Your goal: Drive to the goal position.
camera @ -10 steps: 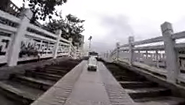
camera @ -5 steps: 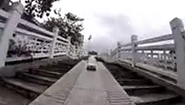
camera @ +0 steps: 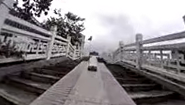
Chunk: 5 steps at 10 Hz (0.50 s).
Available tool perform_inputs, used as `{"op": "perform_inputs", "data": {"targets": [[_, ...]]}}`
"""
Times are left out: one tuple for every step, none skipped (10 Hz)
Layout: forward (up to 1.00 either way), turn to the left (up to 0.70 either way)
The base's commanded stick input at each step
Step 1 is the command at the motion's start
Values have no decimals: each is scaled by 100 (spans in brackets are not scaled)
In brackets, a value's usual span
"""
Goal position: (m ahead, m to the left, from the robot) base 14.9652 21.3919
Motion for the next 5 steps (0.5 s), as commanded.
{"op": "perform_inputs", "data": {"targets": [[69, 1], [69, 1], [69, 1], [69, 1], [69, 1]]}}
